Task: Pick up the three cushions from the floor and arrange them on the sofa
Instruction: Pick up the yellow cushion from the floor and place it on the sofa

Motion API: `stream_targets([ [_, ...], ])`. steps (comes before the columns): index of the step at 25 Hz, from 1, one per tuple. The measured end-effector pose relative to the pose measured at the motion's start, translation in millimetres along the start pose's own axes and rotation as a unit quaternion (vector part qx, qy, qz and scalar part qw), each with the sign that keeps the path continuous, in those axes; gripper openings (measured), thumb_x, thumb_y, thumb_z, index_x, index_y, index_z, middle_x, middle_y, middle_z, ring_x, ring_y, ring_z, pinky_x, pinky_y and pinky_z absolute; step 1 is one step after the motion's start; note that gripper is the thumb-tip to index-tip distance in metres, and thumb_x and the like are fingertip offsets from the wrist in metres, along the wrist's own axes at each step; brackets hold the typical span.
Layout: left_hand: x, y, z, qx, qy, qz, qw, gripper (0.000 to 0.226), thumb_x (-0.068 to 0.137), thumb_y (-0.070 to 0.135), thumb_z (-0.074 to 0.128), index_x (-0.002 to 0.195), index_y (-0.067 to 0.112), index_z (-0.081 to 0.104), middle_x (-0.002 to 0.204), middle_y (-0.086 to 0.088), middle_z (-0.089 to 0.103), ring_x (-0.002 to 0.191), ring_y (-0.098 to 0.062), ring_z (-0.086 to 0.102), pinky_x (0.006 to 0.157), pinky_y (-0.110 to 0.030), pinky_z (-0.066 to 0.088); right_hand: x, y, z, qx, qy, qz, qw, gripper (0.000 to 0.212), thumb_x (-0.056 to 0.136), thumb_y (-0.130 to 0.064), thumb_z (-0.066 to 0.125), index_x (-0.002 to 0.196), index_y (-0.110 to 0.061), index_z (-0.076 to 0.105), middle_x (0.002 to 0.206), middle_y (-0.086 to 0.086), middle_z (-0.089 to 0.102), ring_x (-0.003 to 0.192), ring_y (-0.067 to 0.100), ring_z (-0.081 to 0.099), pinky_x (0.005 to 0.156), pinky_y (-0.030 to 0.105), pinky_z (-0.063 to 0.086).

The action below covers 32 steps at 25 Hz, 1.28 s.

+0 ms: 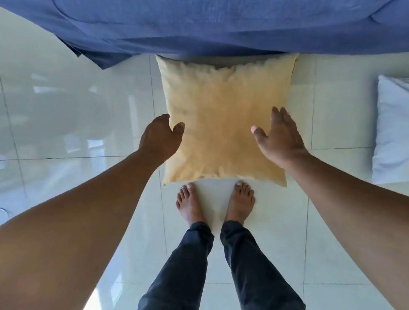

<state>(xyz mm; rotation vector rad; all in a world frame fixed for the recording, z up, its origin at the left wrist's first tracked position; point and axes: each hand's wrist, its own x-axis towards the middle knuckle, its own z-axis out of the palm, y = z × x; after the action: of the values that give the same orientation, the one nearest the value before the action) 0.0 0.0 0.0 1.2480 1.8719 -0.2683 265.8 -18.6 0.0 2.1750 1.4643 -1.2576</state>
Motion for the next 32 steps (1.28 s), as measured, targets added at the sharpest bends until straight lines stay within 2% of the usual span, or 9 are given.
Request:
stream_targets([
  [4, 53.3, -19.7, 34.4, -0.041, -0.009, -0.056, 0.998, 0.069, 0.105, 0.05, 0.049, 0.157, 0.005, 0.042, 0.16, -0.017, 0.048, 0.148, -0.035, 0.043, 0.117, -0.038, 0.035, 57.7, 15.9, 31.3, 0.045, -0.003, 0.051, 0.998, 0.086, 0.103, -0.056, 0.045, 0.165, -0.01, 0.01, 0.175, 0.013, 0.009, 0.16, 0.032, 0.013, 0.127, 0.047, 0.02],
  [9, 93.3, -35.7, 61.8, -0.131, 0.003, -0.075, 0.989, 0.078, 0.093, 0.066, 0.056, 0.147, 0.01, 0.053, 0.144, -0.009, 0.063, 0.133, -0.032, 0.058, 0.103, -0.031, 0.043, 99.6, 28.1, 54.8, 0.123, 0.044, 0.097, 0.987, 0.095, 0.093, -0.072, 0.049, 0.163, -0.016, 0.016, 0.17, 0.005, 0.026, 0.153, 0.032, 0.032, 0.117, 0.047, 0.029],
  [12, 107.4, -46.4, 71.3, -0.255, -0.037, -0.132, 0.957, 0.09, 0.075, 0.077, 0.067, 0.14, 0.015, 0.061, 0.131, 0.001, 0.07, 0.119, -0.023, 0.066, 0.101, -0.036, 0.052, 115.5, 33.6, 65.4, 0.227, 0.053, 0.161, 0.959, 0.116, 0.07, -0.089, 0.057, 0.16, -0.022, 0.026, 0.161, -0.002, 0.043, 0.146, 0.029, 0.043, 0.117, 0.046, 0.035],
  [14, 109.3, -48.3, 75.7, -0.354, -0.085, -0.174, 0.915, 0.079, 0.076, 0.07, 0.076, 0.135, 0.019, 0.064, 0.123, 0.007, 0.073, 0.114, -0.016, 0.069, 0.094, -0.033, 0.054, 119.9, 37.7, 64.7, 0.33, 0.032, 0.209, 0.92, 0.126, 0.057, -0.092, 0.067, 0.155, -0.019, 0.036, 0.154, -0.002, 0.05, 0.141, 0.026, 0.048, 0.113, 0.04, 0.038],
  [16, 106.8, -47.4, 77.9, -0.398, -0.113, -0.19, 0.89, 0.075, 0.075, 0.065, 0.081, 0.136, 0.023, 0.065, 0.123, 0.009, 0.073, 0.114, -0.014, 0.068, 0.1, -0.034, 0.052, 120.7, 40.7, 59.8, 0.384, -0.003, 0.235, 0.893, 0.135, 0.043, -0.093, 0.074, 0.151, -0.017, 0.046, 0.149, -0.002, 0.056, 0.138, 0.024, 0.051, 0.114, 0.04, 0.038],
  [19, 90.8, -46.7, 71.5, -0.414, -0.11, -0.187, 0.884, 0.077, 0.075, 0.061, 0.083, 0.138, 0.02, 0.066, 0.123, 0.005, 0.075, 0.111, -0.016, 0.07, 0.108, -0.038, 0.051, 109.4, 44.2, 49.8, 0.398, -0.001, 0.225, 0.889, 0.143, 0.027, -0.095, 0.076, 0.144, -0.016, 0.055, 0.144, 0.001, 0.062, 0.135, 0.025, 0.055, 0.117, 0.044, 0.039],
  [23, 36.7, -37.9, 41.0, -0.394, -0.068, -0.179, 0.899, 0.069, 0.082, 0.056, 0.08, 0.136, 0.015, 0.068, 0.121, 0.0, 0.076, 0.11, -0.021, 0.071, 0.106, -0.042, 0.053, 51.1, 28.8, 18.2, 0.396, -0.013, 0.203, 0.895, 0.123, 0.038, -0.091, 0.078, 0.131, -0.012, 0.064, 0.129, 0.002, 0.07, 0.122, 0.026, 0.064, 0.111, 0.042, 0.046],
  [26, -10.0, -29.4, 15.5, -0.38, -0.058, -0.167, 0.908, 0.062, 0.085, 0.053, 0.076, 0.132, 0.014, 0.071, 0.116, -0.001, 0.079, 0.107, -0.023, 0.074, 0.104, -0.044, 0.055, -1.7, 19.3, -0.5, 0.425, -0.034, 0.209, 0.88, 0.103, 0.057, -0.083, 0.078, 0.129, -0.012, 0.065, 0.117, 0.0, 0.069, 0.108, 0.024, 0.064, 0.097, 0.036, 0.046],
  [32, -120.0, 1.6, -73.1, -0.372, -0.045, -0.126, 0.919, 0.047, 0.093, 0.043, 0.074, 0.126, 0.011, 0.074, 0.112, -0.005, 0.08, 0.101, -0.023, 0.075, 0.094, -0.039, 0.059, -126.7, -3.7, -63.1, 0.481, -0.048, 0.205, 0.851, 0.113, 0.049, -0.084, 0.081, 0.135, -0.012, 0.064, 0.13, 0.006, 0.071, 0.116, 0.029, 0.065, 0.11, 0.048, 0.046],
])
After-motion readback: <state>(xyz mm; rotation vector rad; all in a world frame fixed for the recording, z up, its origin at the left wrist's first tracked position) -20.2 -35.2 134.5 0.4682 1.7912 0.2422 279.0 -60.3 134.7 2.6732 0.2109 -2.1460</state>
